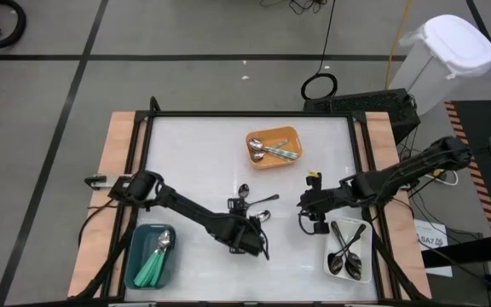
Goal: Sort silverware by color (type)
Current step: Put the white patterned spoon into the yellow bin
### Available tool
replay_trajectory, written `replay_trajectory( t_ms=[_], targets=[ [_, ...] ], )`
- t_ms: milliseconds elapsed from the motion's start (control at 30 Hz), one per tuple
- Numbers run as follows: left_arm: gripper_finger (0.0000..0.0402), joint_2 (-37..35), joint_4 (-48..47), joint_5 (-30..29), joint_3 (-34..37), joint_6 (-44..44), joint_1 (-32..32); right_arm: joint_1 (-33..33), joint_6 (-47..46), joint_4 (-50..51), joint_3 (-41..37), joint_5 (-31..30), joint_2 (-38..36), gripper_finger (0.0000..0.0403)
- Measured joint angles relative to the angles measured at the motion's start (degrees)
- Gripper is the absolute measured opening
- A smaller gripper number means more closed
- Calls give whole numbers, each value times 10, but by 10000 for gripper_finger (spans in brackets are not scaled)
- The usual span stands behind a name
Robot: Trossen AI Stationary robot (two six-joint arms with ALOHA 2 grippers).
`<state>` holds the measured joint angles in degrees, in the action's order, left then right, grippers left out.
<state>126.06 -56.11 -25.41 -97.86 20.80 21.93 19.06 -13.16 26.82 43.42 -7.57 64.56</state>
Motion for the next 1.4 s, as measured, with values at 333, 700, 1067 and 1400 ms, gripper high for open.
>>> replay_trajectory(
  t_ms=[333, 700, 1067, 1400],
  targets=[
    [174, 0, 52, 24, 16, -5, -14, 30, -6, -2, 0, 0, 1, 128],
    [124, -3, 118, 72, 78, -13, -28, 30, 29, -3, 0, -2, 2, 128],
    [11, -2, 154, 65, 77, -42, -25, 29, 53, -22, 0, -2, 2, 128],
    [10, 5, 79, -51, 6, 7, 16, 29, 100, -23, 0, -74, 2, 128]
  ],
)
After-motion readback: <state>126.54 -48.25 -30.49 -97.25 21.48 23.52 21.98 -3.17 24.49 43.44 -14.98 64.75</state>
